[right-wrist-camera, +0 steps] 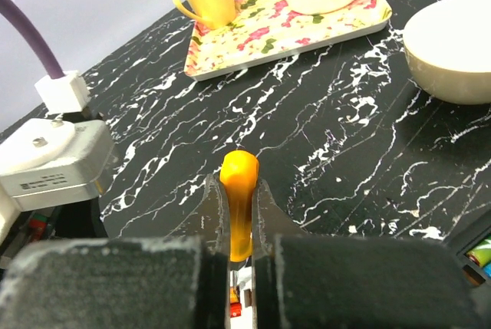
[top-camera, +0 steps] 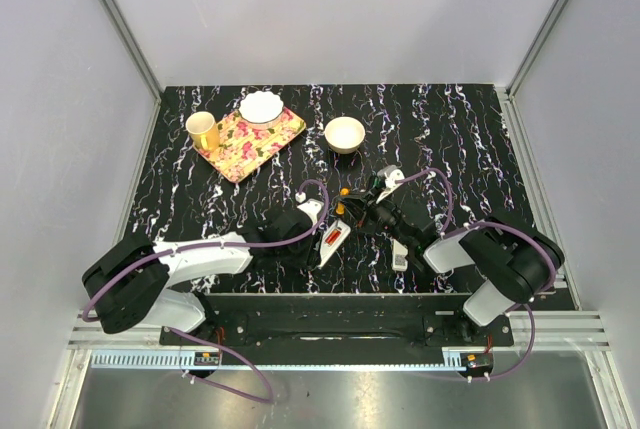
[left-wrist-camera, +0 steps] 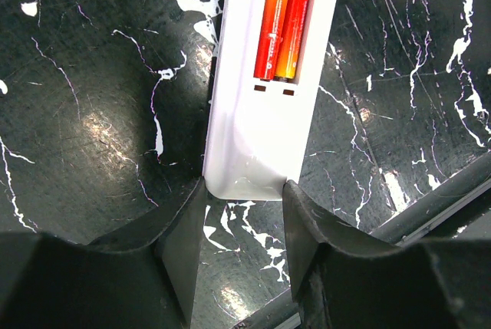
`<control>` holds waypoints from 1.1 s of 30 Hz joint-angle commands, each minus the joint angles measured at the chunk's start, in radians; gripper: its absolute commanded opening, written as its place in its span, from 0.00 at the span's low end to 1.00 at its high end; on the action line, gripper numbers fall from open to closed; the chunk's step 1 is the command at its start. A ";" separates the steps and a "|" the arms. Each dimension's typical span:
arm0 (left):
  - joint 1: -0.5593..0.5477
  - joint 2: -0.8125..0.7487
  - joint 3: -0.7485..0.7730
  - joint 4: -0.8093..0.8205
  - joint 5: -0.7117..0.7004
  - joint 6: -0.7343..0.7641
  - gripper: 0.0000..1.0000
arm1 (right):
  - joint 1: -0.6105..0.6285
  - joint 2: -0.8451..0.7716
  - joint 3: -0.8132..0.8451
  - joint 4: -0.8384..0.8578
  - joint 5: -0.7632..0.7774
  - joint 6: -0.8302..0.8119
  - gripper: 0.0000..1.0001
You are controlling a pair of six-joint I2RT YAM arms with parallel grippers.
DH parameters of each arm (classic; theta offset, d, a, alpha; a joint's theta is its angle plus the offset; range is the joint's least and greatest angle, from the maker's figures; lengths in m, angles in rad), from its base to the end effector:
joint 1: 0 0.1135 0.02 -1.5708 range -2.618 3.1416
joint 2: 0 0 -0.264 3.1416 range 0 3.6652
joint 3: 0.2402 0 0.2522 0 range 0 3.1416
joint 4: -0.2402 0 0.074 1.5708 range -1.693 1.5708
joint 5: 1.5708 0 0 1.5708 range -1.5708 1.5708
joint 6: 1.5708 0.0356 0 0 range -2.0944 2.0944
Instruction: Unload the batteries from the remote control
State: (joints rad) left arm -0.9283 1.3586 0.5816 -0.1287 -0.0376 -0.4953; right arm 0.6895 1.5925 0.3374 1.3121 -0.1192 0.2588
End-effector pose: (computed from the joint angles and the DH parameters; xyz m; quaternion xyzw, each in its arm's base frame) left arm 0.1501 -0.1983 0.1564 0.1970 0.9243 -0.1997 0.2587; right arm 0.2041 0.1737 0.1694 -0.1888 0.6604 0.3677 0.6270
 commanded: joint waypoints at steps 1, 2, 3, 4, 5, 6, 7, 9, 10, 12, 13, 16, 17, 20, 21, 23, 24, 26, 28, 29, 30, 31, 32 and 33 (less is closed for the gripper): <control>0.003 0.042 -0.003 -0.025 -0.058 0.017 0.28 | -0.013 0.021 -0.003 0.228 0.032 -0.029 0.00; 0.003 0.042 -0.002 -0.026 -0.058 0.015 0.28 | -0.013 0.026 -0.001 0.228 0.030 -0.029 0.00; 0.003 0.042 -0.002 -0.028 -0.058 0.015 0.28 | -0.013 0.030 -0.001 0.230 0.024 -0.026 0.00; 0.003 0.043 -0.002 -0.026 -0.058 0.017 0.28 | -0.013 0.032 0.000 0.230 0.021 -0.024 0.00; 0.003 0.043 -0.002 -0.026 -0.058 0.017 0.28 | -0.013 0.037 0.002 0.230 0.018 -0.018 0.00; 0.003 0.043 -0.002 -0.026 -0.058 0.017 0.28 | -0.015 0.040 0.000 0.230 0.009 -0.015 0.00; 0.003 0.045 -0.002 -0.026 -0.058 0.017 0.28 | -0.016 0.043 0.000 0.230 0.009 -0.012 0.00; 0.003 0.045 -0.002 -0.026 -0.058 0.017 0.28 | -0.015 0.043 -0.001 0.230 -0.002 0.002 0.00; 0.005 0.045 0.000 -0.026 -0.058 0.017 0.28 | -0.015 0.044 -0.001 0.230 -0.005 0.007 0.00; 0.005 0.045 -0.002 -0.026 -0.059 0.015 0.28 | -0.015 0.046 -0.003 0.228 -0.026 0.033 0.00; 0.003 0.046 0.000 -0.026 -0.059 0.017 0.28 | -0.016 0.044 -0.003 0.228 -0.037 0.043 0.00; 0.003 0.050 0.001 -0.028 -0.061 0.017 0.28 | -0.018 0.049 -0.005 0.228 -0.079 0.098 0.00; 0.003 0.051 0.001 -0.028 -0.061 0.017 0.28 | -0.018 0.053 -0.002 0.228 -0.101 0.124 0.00; 0.003 0.054 0.003 -0.029 -0.062 0.015 0.28 | -0.021 0.073 0.002 0.230 -0.146 0.180 0.00; 0.003 0.057 0.003 -0.029 -0.062 0.015 0.28 | -0.021 0.080 0.002 0.230 -0.155 0.192 0.00; 0.003 0.059 0.004 -0.031 -0.064 0.014 0.28 | -0.022 0.092 0.009 0.230 -0.175 0.226 0.00; 0.003 0.063 0.006 -0.029 -0.062 0.015 0.28 | -0.022 0.093 0.012 0.230 -0.183 0.238 0.00; 0.003 0.065 0.008 -0.029 -0.064 0.015 0.27 | -0.022 0.098 0.022 0.230 -0.206 0.264 0.00; 0.005 0.070 0.009 -0.031 -0.064 0.015 0.27 | -0.024 0.100 0.031 0.230 -0.220 0.280 0.00; 0.003 0.070 0.009 -0.031 -0.067 0.015 0.27 | -0.024 0.100 0.032 0.230 -0.227 0.295 0.00; 0.003 0.070 0.011 -0.031 -0.067 0.015 0.27 | -0.024 0.101 0.034 0.230 -0.232 0.301 0.00; 0.003 0.070 0.009 -0.031 -0.067 0.015 0.27 | -0.024 0.103 0.038 0.230 -0.235 0.312 0.00; 0.003 0.070 0.009 -0.032 -0.068 0.015 0.27 | -0.024 0.106 0.040 0.230 -0.241 0.318 0.00; 0.003 0.070 0.009 -0.032 -0.070 0.015 0.27 | -0.024 0.110 0.043 0.230 -0.243 0.327 0.00</control>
State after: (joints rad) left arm -0.9283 1.3712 0.5964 -0.1455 -0.0376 -0.4957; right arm 0.6353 1.6829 0.3576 1.3640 -0.1886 0.4267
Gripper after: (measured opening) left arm 0.455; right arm 0.055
